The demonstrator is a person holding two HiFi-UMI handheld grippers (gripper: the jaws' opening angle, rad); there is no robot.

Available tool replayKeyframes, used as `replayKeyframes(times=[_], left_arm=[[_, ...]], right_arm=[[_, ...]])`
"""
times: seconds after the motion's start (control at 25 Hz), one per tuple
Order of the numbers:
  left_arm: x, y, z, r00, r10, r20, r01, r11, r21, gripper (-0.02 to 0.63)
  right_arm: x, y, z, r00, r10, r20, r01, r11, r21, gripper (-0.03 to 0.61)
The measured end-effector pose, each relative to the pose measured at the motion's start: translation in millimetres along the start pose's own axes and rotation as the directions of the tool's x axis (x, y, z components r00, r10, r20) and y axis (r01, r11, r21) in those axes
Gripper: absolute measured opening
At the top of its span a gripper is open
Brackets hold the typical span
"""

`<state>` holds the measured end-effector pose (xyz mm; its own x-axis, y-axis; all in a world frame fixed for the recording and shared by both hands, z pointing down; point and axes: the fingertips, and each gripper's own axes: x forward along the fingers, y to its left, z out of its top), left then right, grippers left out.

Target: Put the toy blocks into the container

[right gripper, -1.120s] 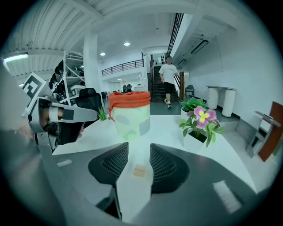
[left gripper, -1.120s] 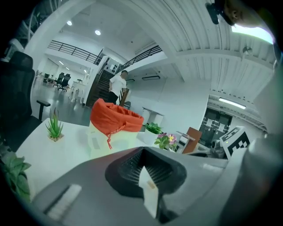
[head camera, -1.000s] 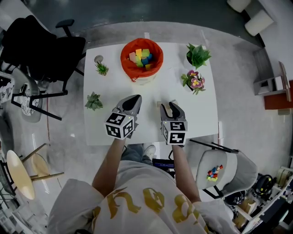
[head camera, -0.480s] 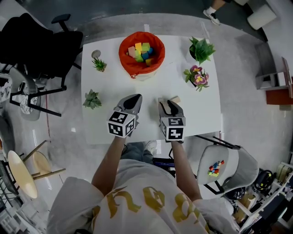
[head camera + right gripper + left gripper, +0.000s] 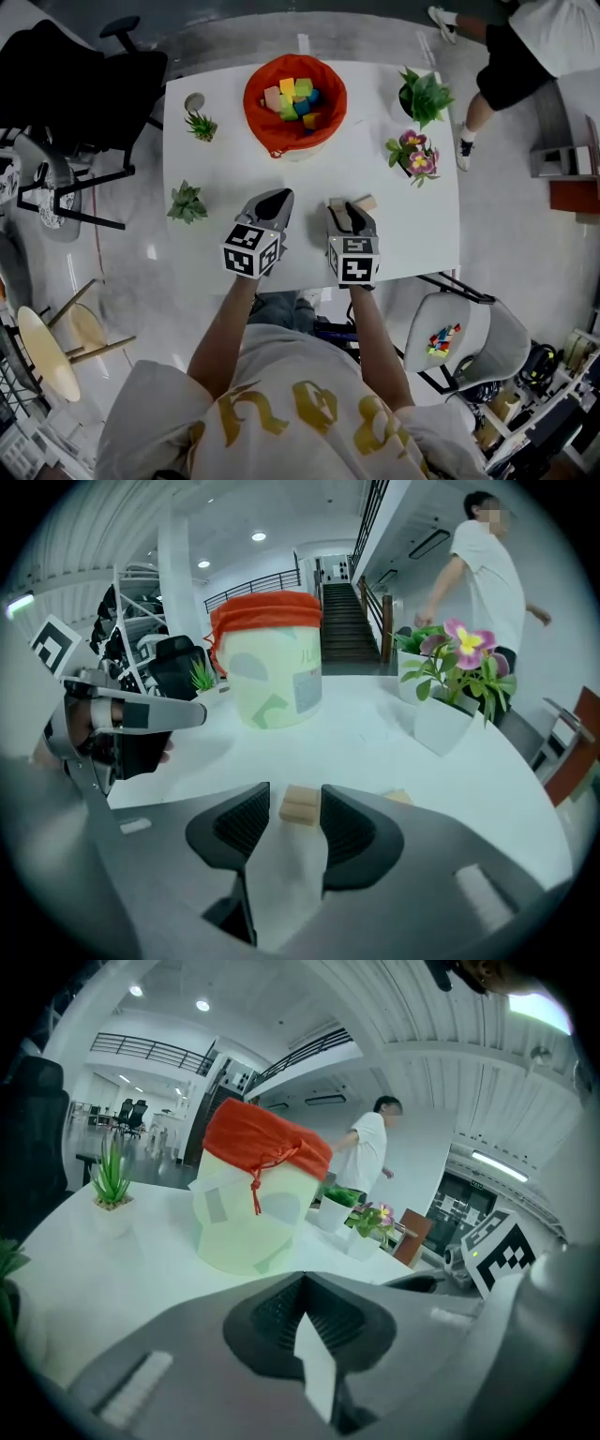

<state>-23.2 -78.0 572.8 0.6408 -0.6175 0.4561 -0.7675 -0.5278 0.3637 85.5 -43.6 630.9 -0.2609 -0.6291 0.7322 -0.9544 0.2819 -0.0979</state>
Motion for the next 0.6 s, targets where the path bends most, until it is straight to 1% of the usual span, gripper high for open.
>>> replayKeyframes(times=[0.44,0.52,0.6], left_arm=[[10.7,7.6,-8.3,1.0,-0.015,-0.023,0.015,1.0,-0.022,0.0],[11.5,8.9,-9.1,1.0,-0.016,-0.024,0.015,1.0,-0.026,0.0],[11.7,9.4,-9.5,1.0,-0.019,-0.025,0.018,0.999,-0.028,0.0]], right_arm=[[14.4,-1.1,-9.8,0.998,-0.028,-0.049,0.028,1.0,-0.007,0.198],[15.6,-2.7,-10.7,0.998,-0.044,-0.05,0.043,0.999,-0.01,0.174],[15.4,-4.0,-11.0,0.997,-0.052,-0.048,0.052,0.999,-0.008,0.169]])
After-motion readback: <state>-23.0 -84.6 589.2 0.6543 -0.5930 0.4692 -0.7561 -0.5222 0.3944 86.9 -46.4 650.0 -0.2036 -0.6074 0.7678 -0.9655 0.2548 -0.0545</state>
